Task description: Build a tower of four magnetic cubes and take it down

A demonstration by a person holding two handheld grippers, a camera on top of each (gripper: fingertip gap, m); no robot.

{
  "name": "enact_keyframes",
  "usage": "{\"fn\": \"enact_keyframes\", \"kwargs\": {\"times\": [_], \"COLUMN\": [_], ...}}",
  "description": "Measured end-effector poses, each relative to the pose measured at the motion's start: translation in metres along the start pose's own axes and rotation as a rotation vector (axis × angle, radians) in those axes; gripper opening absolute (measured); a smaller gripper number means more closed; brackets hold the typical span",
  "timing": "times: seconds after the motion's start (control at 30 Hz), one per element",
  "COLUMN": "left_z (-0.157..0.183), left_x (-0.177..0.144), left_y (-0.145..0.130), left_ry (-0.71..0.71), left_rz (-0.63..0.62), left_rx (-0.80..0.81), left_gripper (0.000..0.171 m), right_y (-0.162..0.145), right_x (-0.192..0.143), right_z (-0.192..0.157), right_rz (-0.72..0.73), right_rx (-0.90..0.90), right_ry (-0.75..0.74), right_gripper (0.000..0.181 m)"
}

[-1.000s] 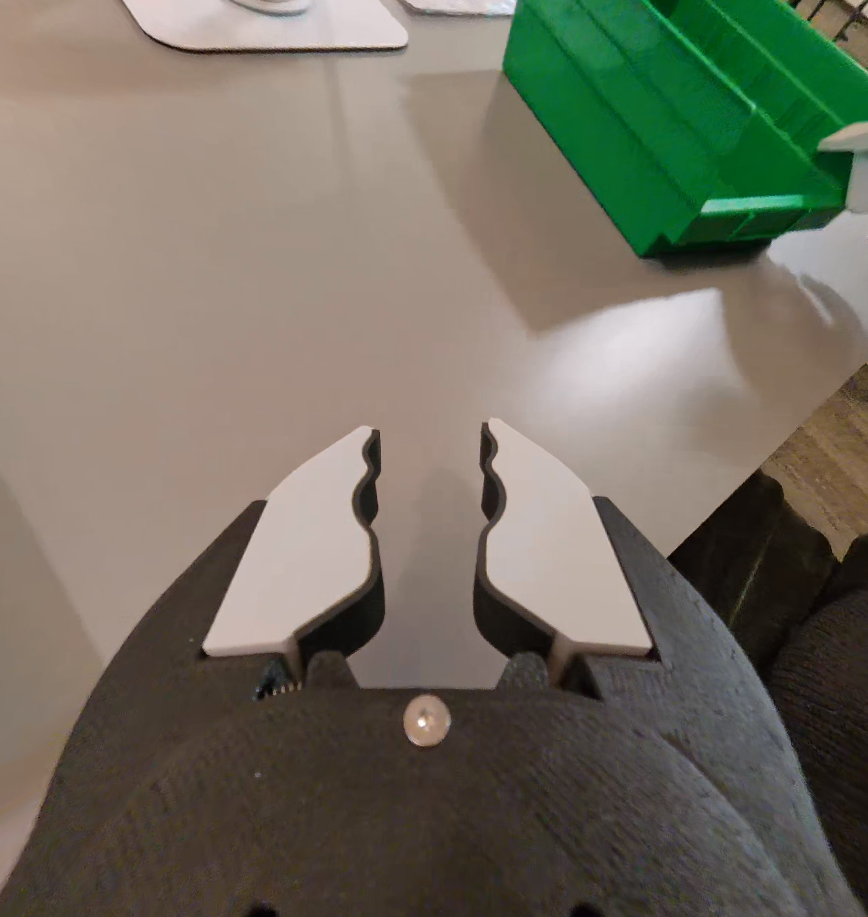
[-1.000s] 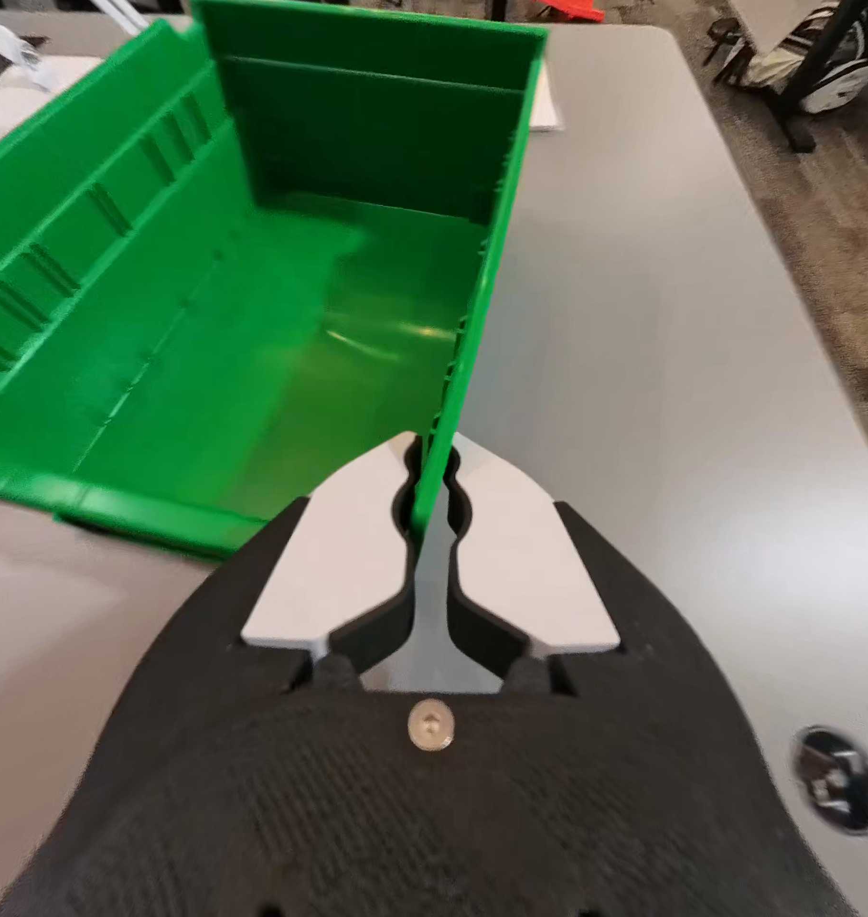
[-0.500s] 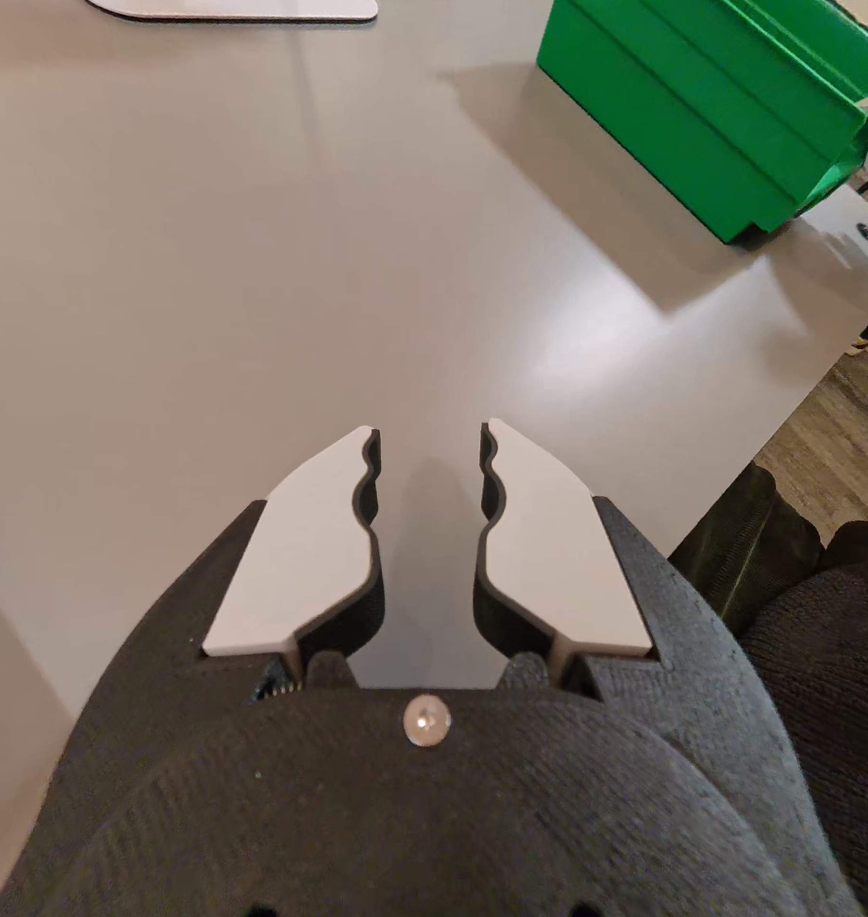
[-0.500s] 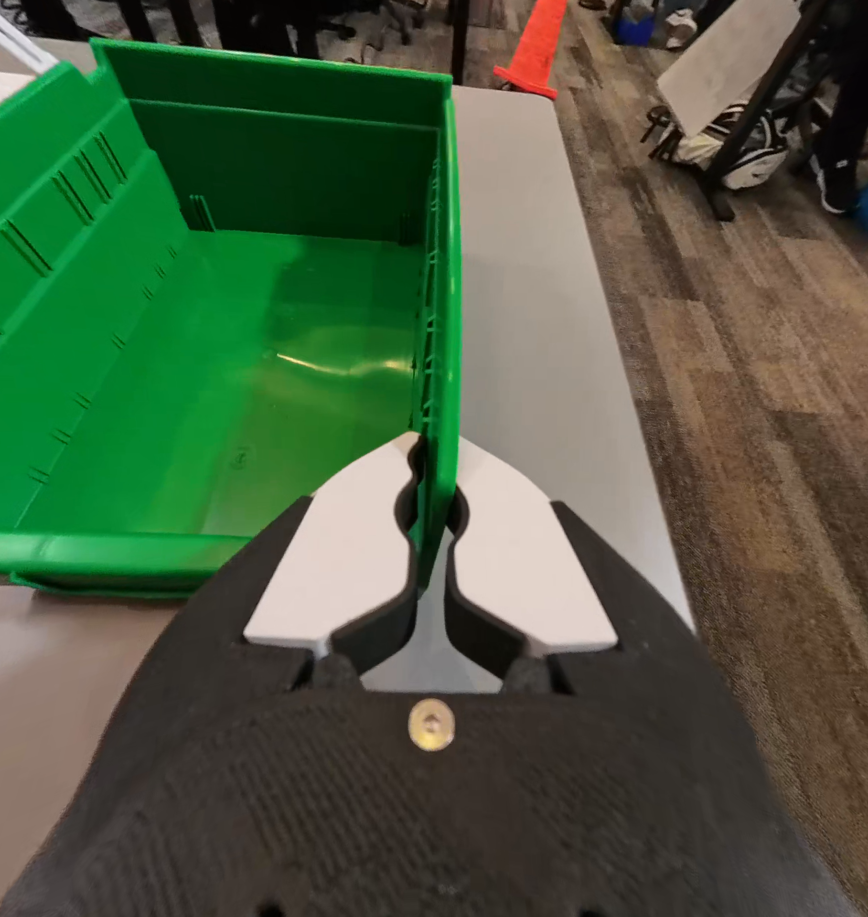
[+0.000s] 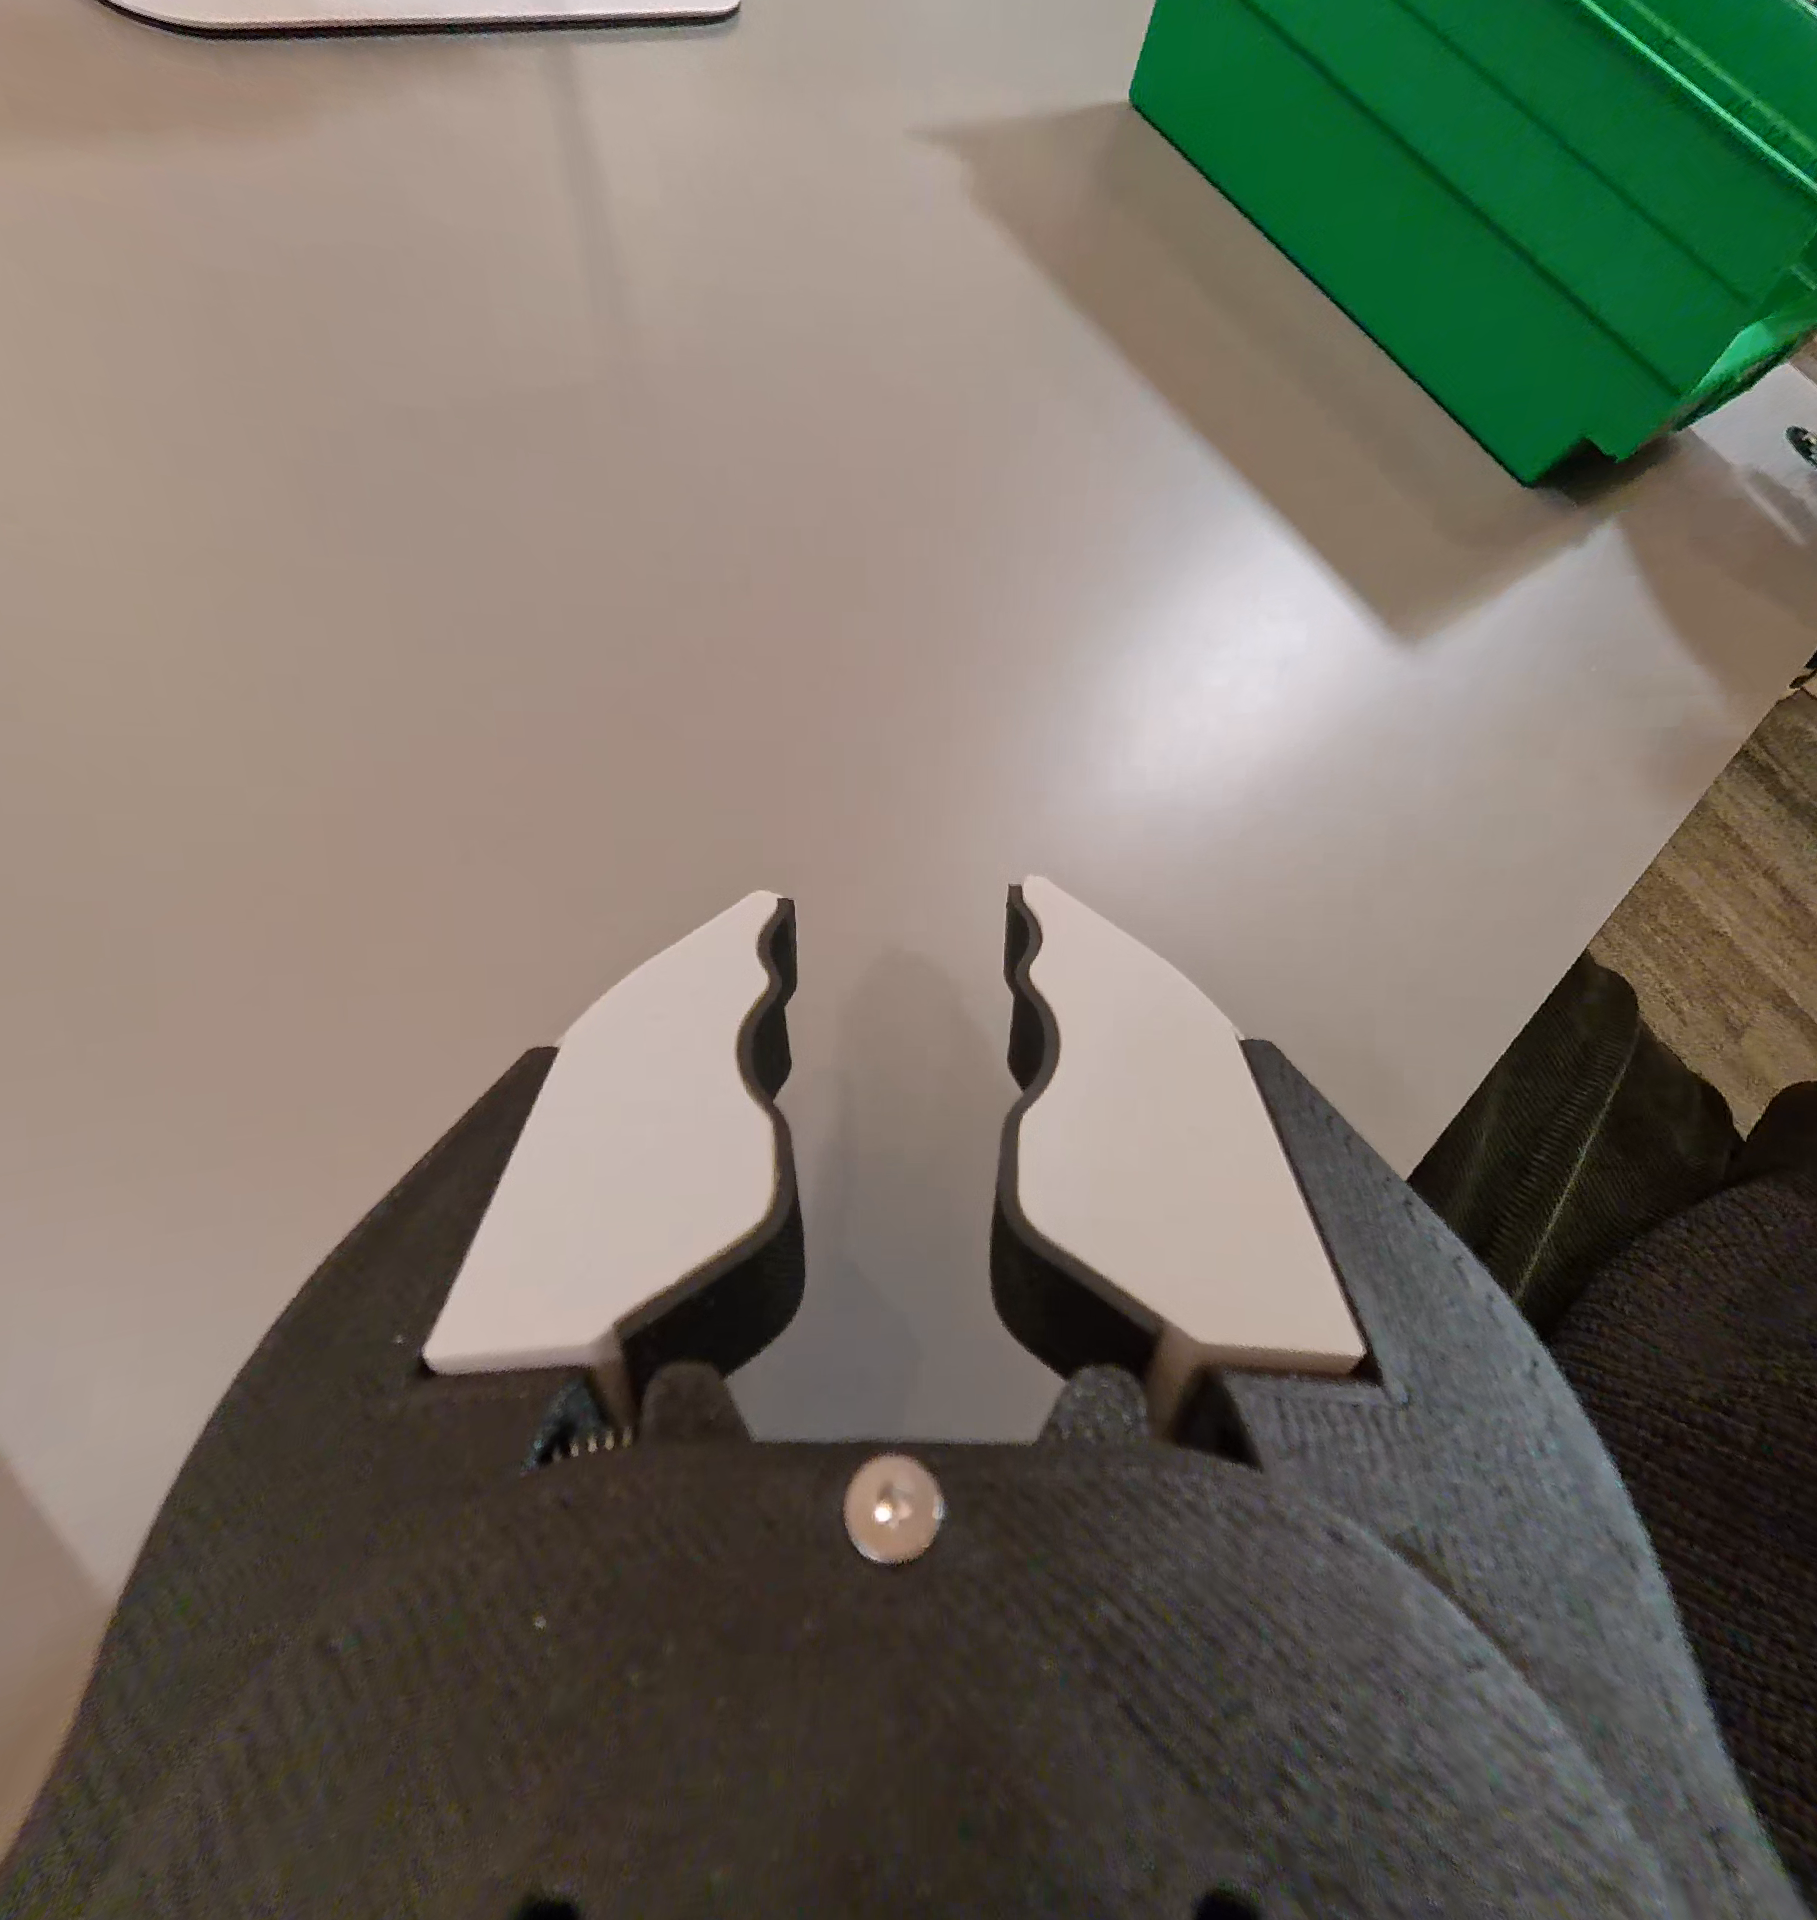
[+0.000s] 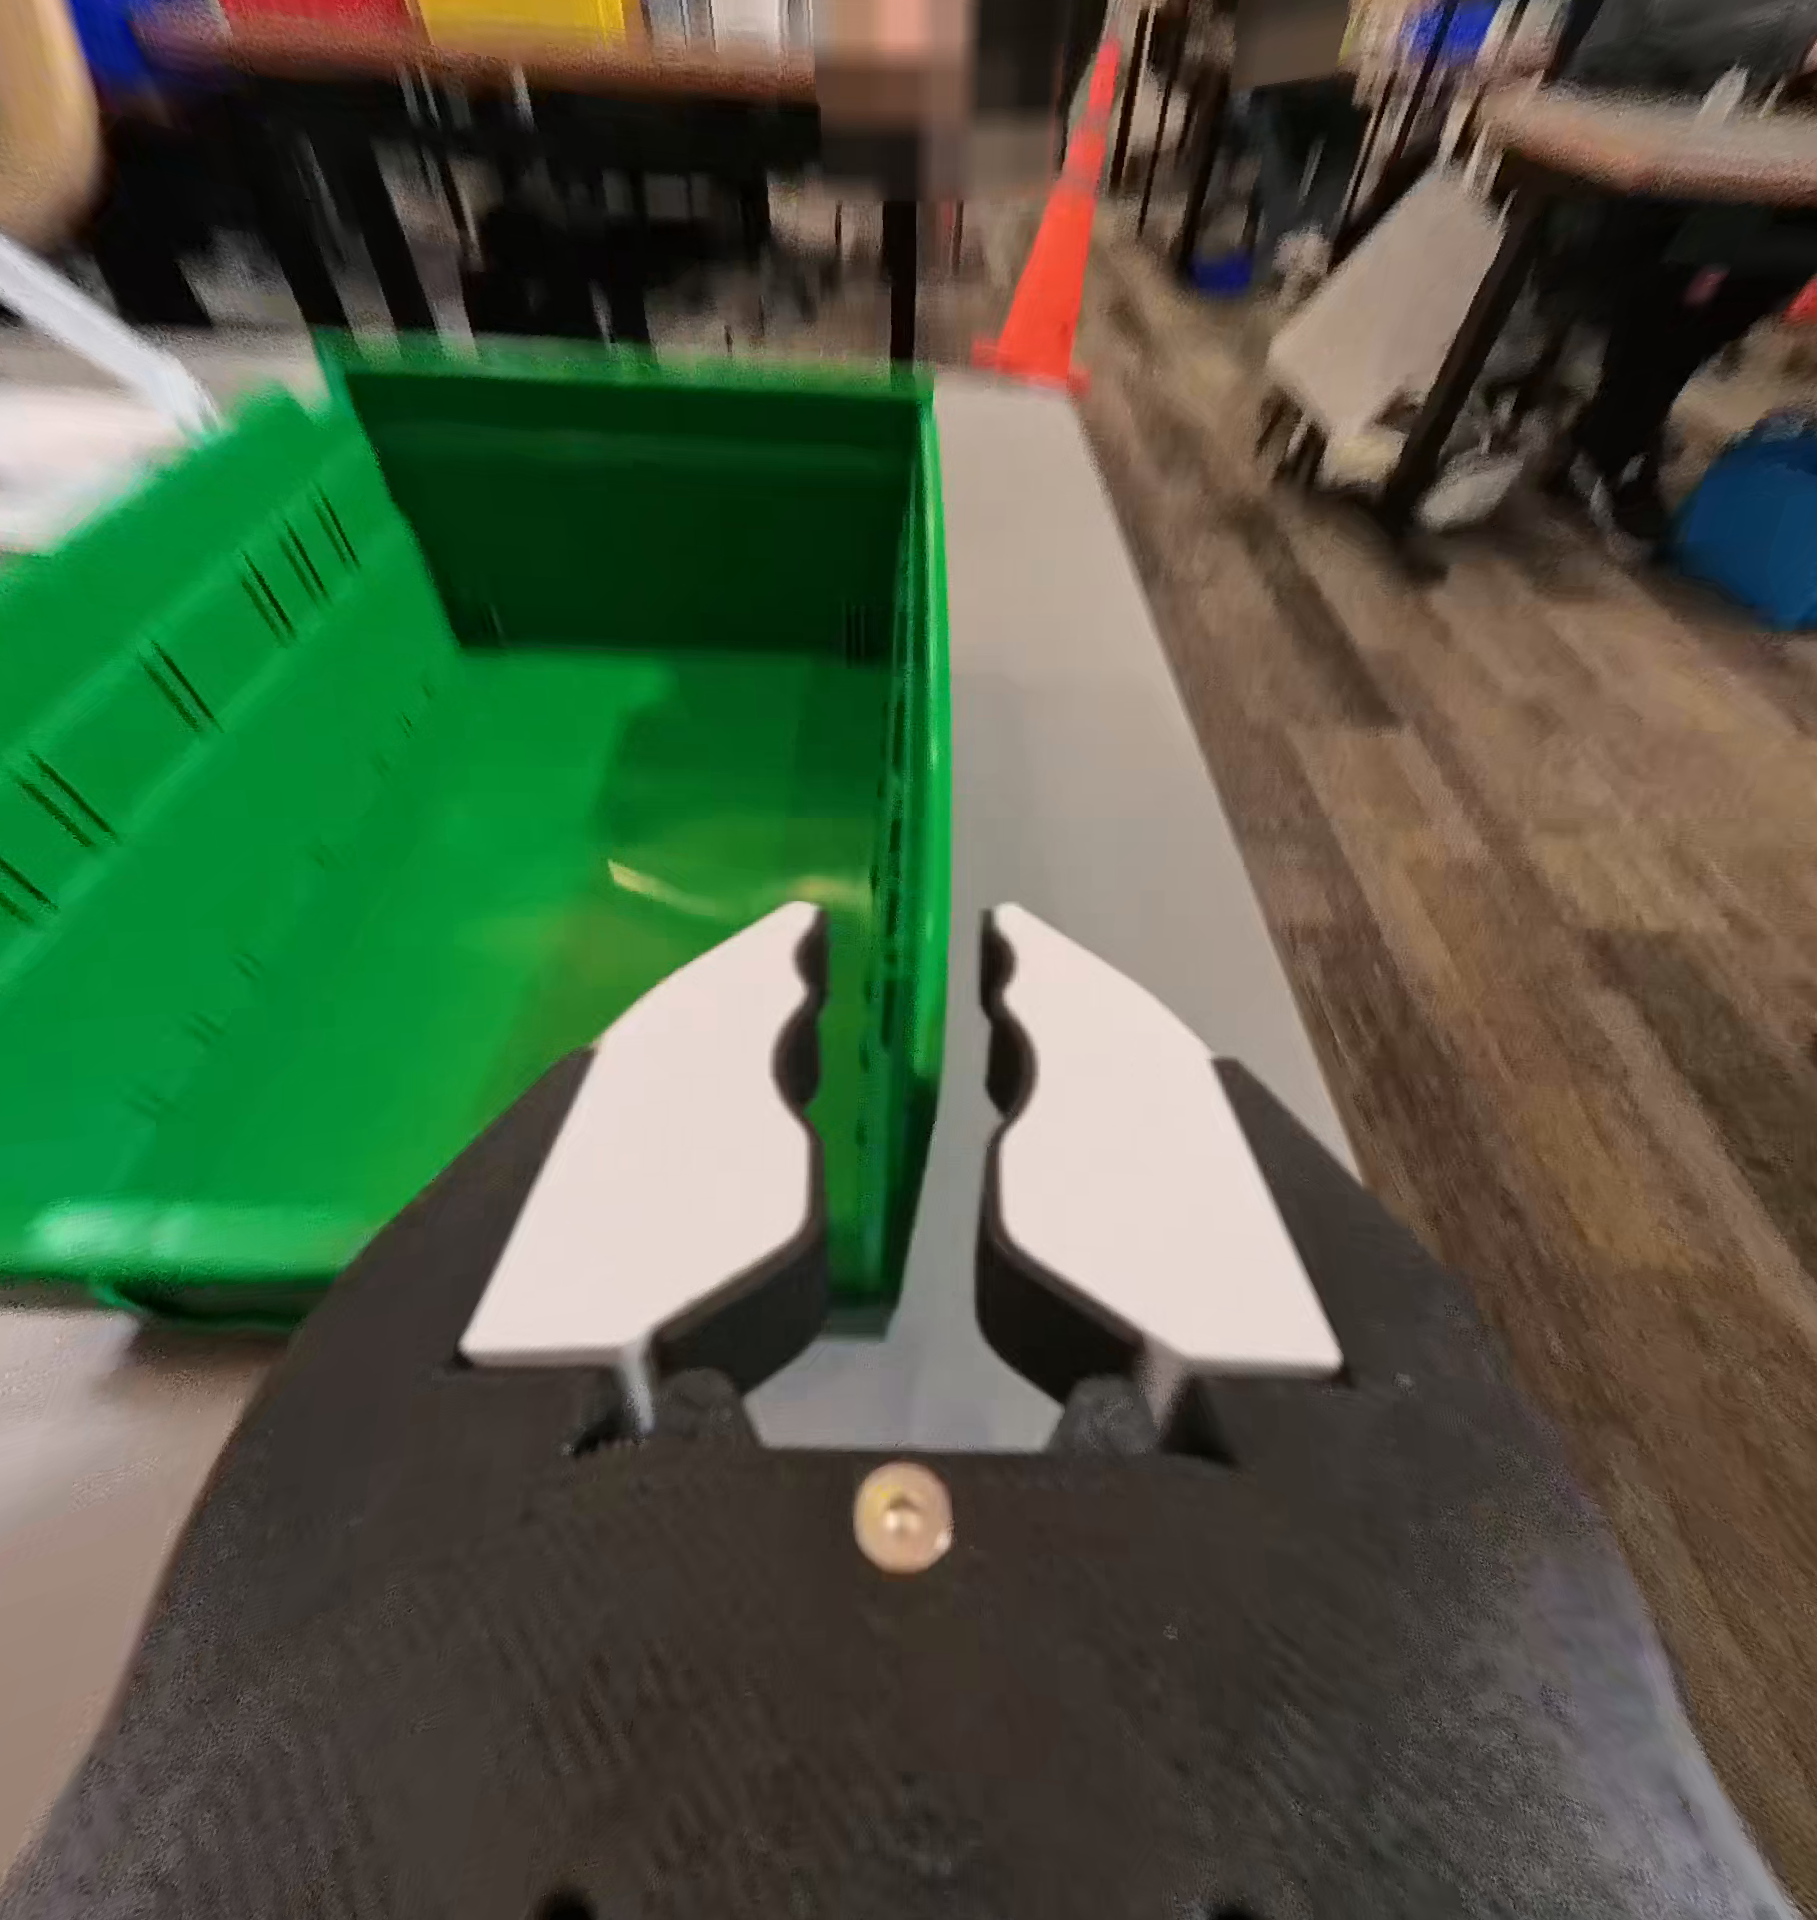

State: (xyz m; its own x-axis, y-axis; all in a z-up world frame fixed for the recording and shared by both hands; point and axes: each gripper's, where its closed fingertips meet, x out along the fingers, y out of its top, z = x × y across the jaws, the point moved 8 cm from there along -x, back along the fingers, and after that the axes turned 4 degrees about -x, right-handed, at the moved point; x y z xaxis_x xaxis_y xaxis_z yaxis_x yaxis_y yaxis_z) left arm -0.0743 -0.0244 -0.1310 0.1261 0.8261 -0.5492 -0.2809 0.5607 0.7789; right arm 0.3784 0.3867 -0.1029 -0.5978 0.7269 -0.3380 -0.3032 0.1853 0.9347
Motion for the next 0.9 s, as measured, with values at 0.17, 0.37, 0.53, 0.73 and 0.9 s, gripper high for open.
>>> {"fn": "enact_keyframes", "kwargs": {"times": [0.17, 0.37, 0.53, 0.73, 0.9], "left_z": [-0.001, -0.004, -0.007, -0.012, -0.015], "left_x": [-0.001, -0.002, -0.010, -0.019, -0.026], "left_y": [0.001, 0.003, 0.010, 0.011, 0.010], "left_ry": [0.008, 0.029, 0.101, 0.189, 0.213], "left_rz": [0.009, 0.038, 0.106, 0.144, 0.169], "left_rx": [0.000, -0.011, 0.012, 0.027, 0.017], "left_gripper": [0.041, 0.041, 0.041, 0.048, 0.046], "right_y": [0.069, 0.109, 0.098, 0.090, 0.093], "right_x": [-0.055, -0.068, -0.037, -0.030, -0.025], "right_z": [-0.028, -0.147, -0.252, -0.268, -0.263], "right_rz": [0.505, 0.675, 0.462, 0.448, 0.374], "right_rx": [0.093, -0.001, -0.001, 0.075, 0.194], "right_ry": [0.125, 0.295, 0.568, 0.544, 0.706], "right_gripper": [0.064, 0.055, 0.073, 0.005, 0.077]}}
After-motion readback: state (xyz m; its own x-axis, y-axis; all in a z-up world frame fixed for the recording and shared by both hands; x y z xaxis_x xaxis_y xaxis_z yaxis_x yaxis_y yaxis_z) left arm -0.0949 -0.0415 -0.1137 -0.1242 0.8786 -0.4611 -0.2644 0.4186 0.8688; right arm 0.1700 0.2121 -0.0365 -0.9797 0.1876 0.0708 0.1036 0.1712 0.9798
